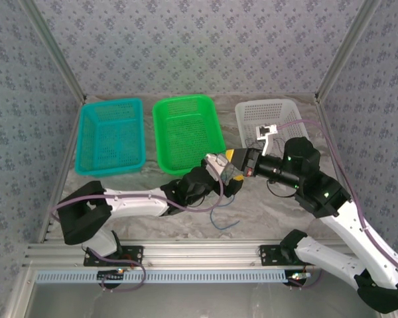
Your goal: Untangle the cables
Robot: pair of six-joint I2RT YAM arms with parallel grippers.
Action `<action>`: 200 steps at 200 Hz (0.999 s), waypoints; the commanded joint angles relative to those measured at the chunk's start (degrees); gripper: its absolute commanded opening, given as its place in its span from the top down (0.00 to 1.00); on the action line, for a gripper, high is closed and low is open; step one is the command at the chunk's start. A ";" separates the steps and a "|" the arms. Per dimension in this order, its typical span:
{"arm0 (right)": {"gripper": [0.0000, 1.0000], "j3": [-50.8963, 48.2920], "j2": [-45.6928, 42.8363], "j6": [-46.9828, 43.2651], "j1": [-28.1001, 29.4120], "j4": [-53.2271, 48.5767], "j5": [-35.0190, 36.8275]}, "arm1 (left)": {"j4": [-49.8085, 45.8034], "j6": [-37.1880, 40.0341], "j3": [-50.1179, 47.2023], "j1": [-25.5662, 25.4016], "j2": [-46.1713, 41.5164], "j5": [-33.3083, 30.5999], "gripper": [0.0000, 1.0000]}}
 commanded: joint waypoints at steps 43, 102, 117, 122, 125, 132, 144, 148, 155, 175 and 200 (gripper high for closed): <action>1.00 9.78 -0.66 -2.39 -0.10 -3.58 -0.72 | -10.32 -0.13 6.68 -0.48 5.41 5.20 0.32; 1.00 20.80 1.09 -7.90 -1.47 -15.04 2.84 | -12.59 -2.47 3.20 -0.65 5.75 5.21 0.73; 1.00 21.88 1.51 -8.35 -1.83 -16.34 3.32 | -12.40 -2.84 2.19 -0.66 5.68 5.42 0.73; 1.00 22.32 1.62 -8.37 -1.98 -16.79 3.49 | -12.45 -2.98 1.94 -0.66 5.68 5.38 0.73; 1.00 22.52 1.64 -8.51 -2.01 -17.02 3.64 | -12.54 -3.06 1.77 -0.66 5.61 5.32 0.73; 1.00 23.17 1.58 -8.64 -2.26 -17.53 4.22 | -12.71 -3.12 1.48 -0.66 5.51 5.23 0.73; 1.00 24.52 1.66 -9.22 -2.80 -18.50 5.47 | -13.10 -3.25 1.01 -0.73 5.41 5.20 0.73; 1.00 25.02 1.71 -9.32 -2.94 -18.84 5.76 | -13.23 -3.29 0.84 -0.75 5.26 5.16 0.73; 1.00 25.88 1.91 -9.33 -3.14 -19.32 5.98 | -13.28 -3.37 0.43 -0.75 5.11 5.18 0.72; 1.00 27.02 2.56 -9.33 -3.44 -20.26 5.78 | -13.23 -3.47 -0.38 -0.84 4.45 5.41 0.71; 1.00 27.53 2.74 -9.33 -3.78 -21.70 6.82 | -13.81 -3.49 -0.56 -0.86 4.27 5.23 0.73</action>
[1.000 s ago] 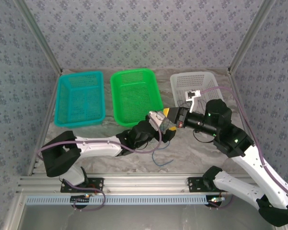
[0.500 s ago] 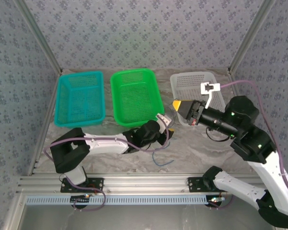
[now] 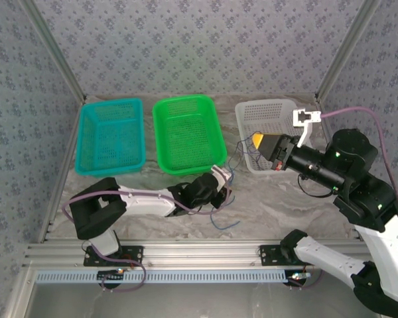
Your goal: Untangle the cables
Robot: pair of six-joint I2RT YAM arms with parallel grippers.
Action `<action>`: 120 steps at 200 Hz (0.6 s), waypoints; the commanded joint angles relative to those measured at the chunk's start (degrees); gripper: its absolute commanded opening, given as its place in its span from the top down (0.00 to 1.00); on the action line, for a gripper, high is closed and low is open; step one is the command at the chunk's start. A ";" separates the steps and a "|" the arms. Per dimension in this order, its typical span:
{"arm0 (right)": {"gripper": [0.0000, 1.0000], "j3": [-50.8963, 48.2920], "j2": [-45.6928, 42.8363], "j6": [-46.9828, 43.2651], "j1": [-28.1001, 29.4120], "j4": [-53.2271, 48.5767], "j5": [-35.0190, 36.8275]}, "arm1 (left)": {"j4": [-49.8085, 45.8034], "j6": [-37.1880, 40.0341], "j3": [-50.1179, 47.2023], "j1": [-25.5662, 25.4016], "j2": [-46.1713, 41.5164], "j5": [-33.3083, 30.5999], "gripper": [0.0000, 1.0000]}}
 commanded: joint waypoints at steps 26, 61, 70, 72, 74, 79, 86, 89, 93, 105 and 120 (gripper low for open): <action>1.00 5.27 -0.58 -4.82 -1.34 -5.61 6.11 | -1.56 -1.09 -1.45 -0.77 -0.69 0.26 0.74; 1.00 10.85 0.00 -8.13 -1.80 -12.21 11.75 | -0.42 -3.54 -4.98 -0.86 -1.60 -1.00 0.74; 1.00 11.87 0.07 -8.95 -1.80 -13.66 13.75 | -0.65 -3.95 -5.57 -0.86 -1.95 -1.60 0.73; 1.00 12.08 0.08 -9.13 -1.80 -13.96 14.18 | -0.65 -3.99 -5.68 -0.86 -2.04 -1.72 0.73; 1.00 12.21 0.11 -9.33 -1.80 -14.36 14.70 | -0.65 -4.00 -5.82 -0.86 -2.13 -1.82 0.73; 1.00 12.69 0.17 -9.75 -1.80 -15.27 15.82 | -0.63 -4.01 -6.13 -0.85 -2.28 -1.98 0.73; 1.00 13.09 0.29 -10.27 -1.80 -16.34 17.03 | -0.74 -4.01 -6.41 -0.86 -2.62 -2.17 0.73; 1.00 13.11 0.22 -10.37 -1.80 -16.56 17.43 | -0.79 -4.01 -6.52 -0.86 -2.73 -2.36 0.73; 1.00 13.07 0.21 -10.42 -1.80 -16.88 17.76 | -0.99 -4.02 -6.61 -0.86 -2.78 -2.48 0.73; 1.00 12.27 0.02 -10.34 -1.75 -17.08 17.82 | -1.51 -3.83 -6.64 -0.86 -3.05 -2.61 0.74; 1.00 10.94 0.02 -9.54 -1.86 -16.82 17.23 | -1.79 -3.72 -6.63 -0.86 -3.07 -2.59 0.75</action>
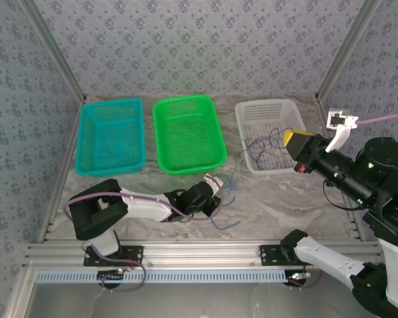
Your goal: Untangle the cables
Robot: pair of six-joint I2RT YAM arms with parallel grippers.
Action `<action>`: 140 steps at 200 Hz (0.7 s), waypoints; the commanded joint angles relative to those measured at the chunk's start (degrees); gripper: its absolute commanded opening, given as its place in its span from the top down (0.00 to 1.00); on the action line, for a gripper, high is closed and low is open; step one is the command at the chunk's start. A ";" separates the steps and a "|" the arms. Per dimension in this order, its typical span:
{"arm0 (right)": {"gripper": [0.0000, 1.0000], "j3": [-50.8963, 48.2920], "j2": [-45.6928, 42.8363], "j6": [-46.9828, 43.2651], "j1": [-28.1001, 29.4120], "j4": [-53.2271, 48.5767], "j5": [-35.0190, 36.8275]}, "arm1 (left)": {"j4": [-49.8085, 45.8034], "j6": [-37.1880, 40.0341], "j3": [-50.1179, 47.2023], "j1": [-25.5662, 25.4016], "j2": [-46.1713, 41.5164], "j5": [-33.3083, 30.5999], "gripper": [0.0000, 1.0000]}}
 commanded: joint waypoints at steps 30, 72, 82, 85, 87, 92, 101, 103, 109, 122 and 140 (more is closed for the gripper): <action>1.00 -4.49 -0.35 0.16 -0.40 -0.92 1.20 | -0.59 -0.60 0.20 -0.31 -2.51 -1.12 0.80; 1.00 2.56 0.92 -3.12 -0.57 -2.10 7.99 | -3.45 -0.86 0.39 -0.41 -1.70 -1.79 0.81; 1.00 5.69 1.60 -4.10 -0.57 -2.26 10.08 | -4.85 -1.11 0.56 -0.40 -1.11 -2.43 0.81; 1.00 6.49 1.79 -4.42 -0.57 -2.15 10.64 | -5.22 -1.19 0.70 -0.41 -0.91 -2.61 0.82; 1.00 7.04 1.93 -4.68 -0.57 -1.95 10.96 | -5.52 -1.21 0.80 -0.41 -0.76 -2.73 0.82; 1.00 8.09 2.05 -5.20 -0.56 -1.48 11.64 | -6.09 -1.30 0.89 -0.38 -0.40 -2.97 0.82; 1.00 9.21 1.99 -6.07 -0.51 -0.08 13.02 | -7.08 -1.30 1.31 -0.41 0.39 -3.09 0.82; 1.00 9.41 1.92 -6.28 -0.54 0.22 13.37 | -7.37 -1.37 1.48 -0.41 0.52 -3.12 0.82; 1.00 9.87 1.77 -6.92 -0.49 1.10 14.34 | -8.18 -1.46 1.87 -0.41 1.03 -3.19 0.83; 1.00 11.21 1.99 -8.80 -0.49 2.20 16.42 | -9.84 -1.72 2.76 -0.40 2.08 -3.35 0.84; 1.00 13.61 3.29 -10.22 -0.24 1.49 18.24 | -11.71 -2.66 3.68 -0.41 3.20 -4.52 0.85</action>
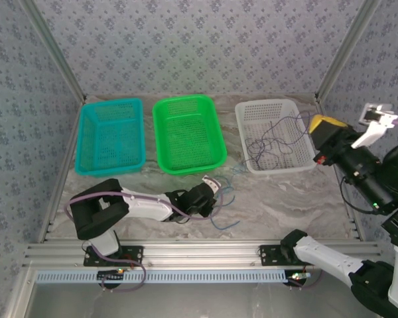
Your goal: Untangle the cables
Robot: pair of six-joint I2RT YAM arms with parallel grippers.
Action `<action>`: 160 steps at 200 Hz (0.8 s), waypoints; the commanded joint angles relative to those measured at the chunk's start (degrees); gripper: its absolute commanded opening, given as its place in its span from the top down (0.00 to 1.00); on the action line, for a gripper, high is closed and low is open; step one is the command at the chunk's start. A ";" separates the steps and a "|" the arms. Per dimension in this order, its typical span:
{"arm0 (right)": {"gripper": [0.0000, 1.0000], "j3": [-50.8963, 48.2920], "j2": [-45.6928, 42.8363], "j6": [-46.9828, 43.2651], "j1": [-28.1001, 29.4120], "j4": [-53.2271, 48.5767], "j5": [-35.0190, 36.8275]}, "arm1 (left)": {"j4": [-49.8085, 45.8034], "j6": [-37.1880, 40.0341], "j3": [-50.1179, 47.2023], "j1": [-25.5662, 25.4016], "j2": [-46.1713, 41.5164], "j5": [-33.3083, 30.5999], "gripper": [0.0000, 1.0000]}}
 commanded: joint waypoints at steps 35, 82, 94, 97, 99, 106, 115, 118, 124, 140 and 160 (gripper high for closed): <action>1.00 4.94 2.57 -5.61 0.08 0.73 8.67 | -8.72 -3.22 4.71 -0.41 3.82 -3.97 0.88; 1.00 5.48 3.99 -8.59 0.85 -0.29 11.90 | -10.53 -4.16 6.43 -0.49 4.63 -4.94 0.88; 1.00 3.32 4.29 -8.61 0.85 -0.34 11.94 | -10.37 -3.97 6.72 -0.49 4.28 -5.00 0.87; 1.00 2.68 4.32 -8.71 0.85 -0.02 11.94 | -10.33 -3.96 6.76 -0.49 4.17 -5.06 0.87; 1.00 2.12 4.26 -8.75 0.80 0.08 11.90 | -10.32 -3.96 6.82 -0.49 4.09 -5.03 0.87; 1.00 0.60 4.43 -9.00 0.78 0.52 12.09 | -10.41 -3.88 7.04 -0.51 3.77 -5.02 0.86; 1.00 -0.77 4.96 -8.95 0.68 0.72 12.42 | -10.49 -3.84 7.29 -0.53 3.19 -5.12 0.85; 1.00 -1.32 5.11 -8.90 0.58 0.72 12.40 | -10.50 -3.79 7.30 -0.57 2.99 -5.18 0.85; 1.00 -2.48 5.43 -8.81 0.37 0.89 12.11 | -10.50 -3.79 7.39 -0.67 2.55 -5.21 0.84; 1.00 -5.60 6.77 -8.68 -1.08 1.36 10.27 | -10.50 -3.88 7.29 -0.75 1.22 -5.54 0.83; 1.00 -8.83 9.30 -7.88 -6.54 1.04 3.98 | -10.50 -3.88 6.81 -0.93 -0.68 -5.80 0.82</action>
